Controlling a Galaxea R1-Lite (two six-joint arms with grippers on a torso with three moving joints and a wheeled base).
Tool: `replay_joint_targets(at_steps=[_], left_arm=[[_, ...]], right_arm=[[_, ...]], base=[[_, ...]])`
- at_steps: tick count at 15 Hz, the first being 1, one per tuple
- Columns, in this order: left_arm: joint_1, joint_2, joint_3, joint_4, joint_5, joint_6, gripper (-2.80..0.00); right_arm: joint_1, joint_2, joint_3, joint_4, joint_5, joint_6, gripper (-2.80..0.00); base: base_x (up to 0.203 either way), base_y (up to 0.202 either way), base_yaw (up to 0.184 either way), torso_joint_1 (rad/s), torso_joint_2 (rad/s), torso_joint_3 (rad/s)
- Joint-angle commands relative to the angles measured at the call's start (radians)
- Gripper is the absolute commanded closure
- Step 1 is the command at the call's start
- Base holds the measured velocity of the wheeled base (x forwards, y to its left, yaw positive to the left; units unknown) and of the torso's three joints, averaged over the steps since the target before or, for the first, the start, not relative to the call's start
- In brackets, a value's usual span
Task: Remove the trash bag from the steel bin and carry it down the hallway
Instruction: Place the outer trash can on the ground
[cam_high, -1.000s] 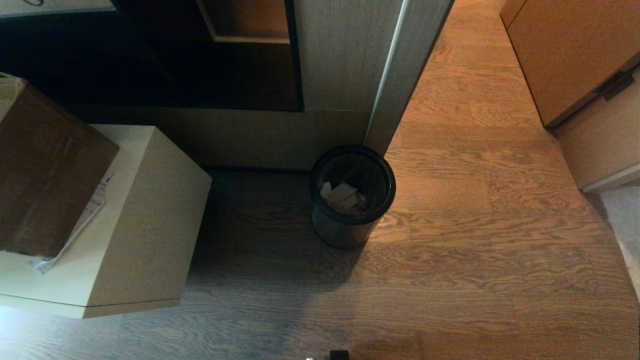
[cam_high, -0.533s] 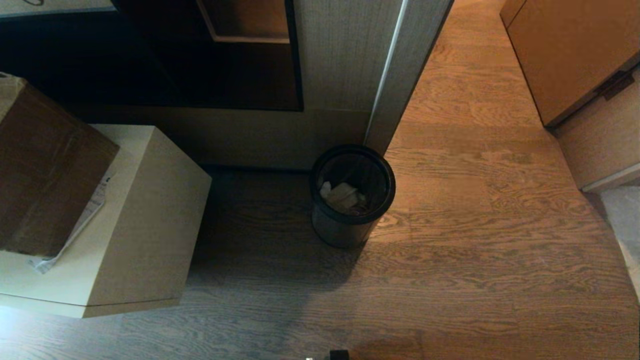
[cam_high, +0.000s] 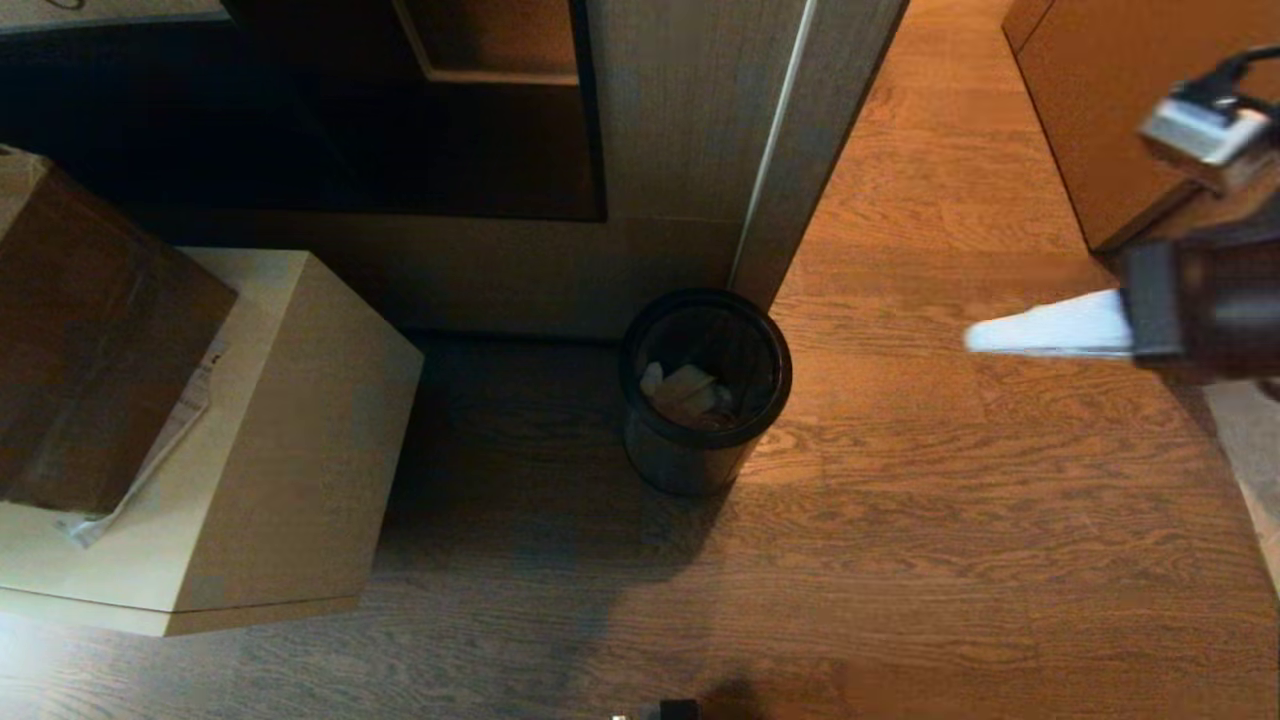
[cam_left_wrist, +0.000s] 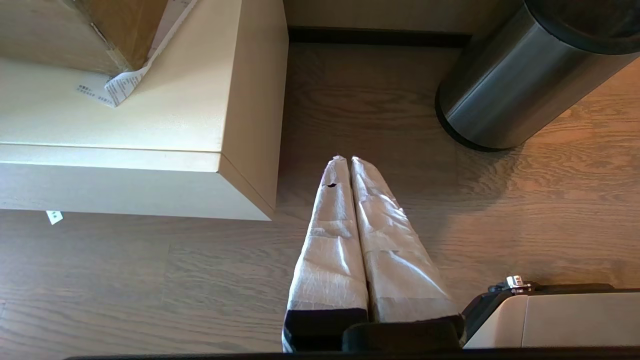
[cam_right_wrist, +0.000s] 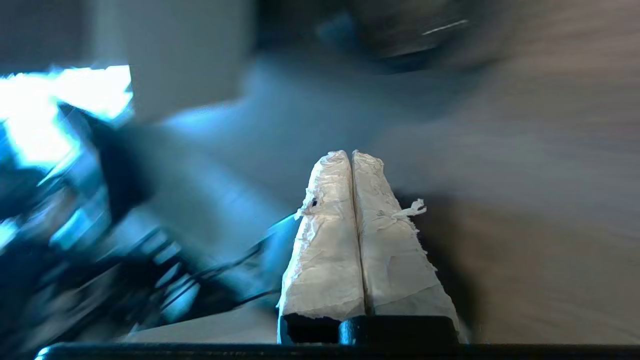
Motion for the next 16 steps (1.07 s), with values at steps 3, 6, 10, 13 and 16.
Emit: replay_joint_targets(at_steps=[3, 6, 10, 13, 16], left_arm=[[0.0, 0.0, 0.011, -0.001, 0.001, 0.0, 0.0], [0.0, 0.0, 0.011, -0.001, 0.001, 0.0, 0.0], [0.0, 0.0, 0.011, -0.001, 0.001, 0.0, 0.0], [0.0, 0.0, 0.011, -0.001, 0.001, 0.0, 0.0], [0.0, 0.0, 0.011, -0.001, 0.001, 0.0, 0.0]], right_arm=[[0.168, 0.298, -0.03, -0.081, 0.066, 0.028, 0.0], [0.178, 0.412, -0.003, -0.133, 0.065, 0.006, -2.8], [0.179, 0.593, -0.037, -0.24, -0.197, -0.294, -2.8], [0.18, 0.654, -0.188, -0.249, -0.178, -0.31, -2.8], [0.18, 0.683, -0.282, -0.232, -0.162, -0.321, -2.8]], base=[[0.0, 0.0, 0.0, 0.0, 0.0, 0.0], [0.0, 0.0, 0.0, 0.0, 0.0, 0.0], [0.0, 0.0, 0.0, 0.0, 0.0, 0.0], [0.0, 0.0, 0.0, 0.0, 0.0, 0.0], [0.0, 0.0, 0.0, 0.0, 0.0, 0.0]])
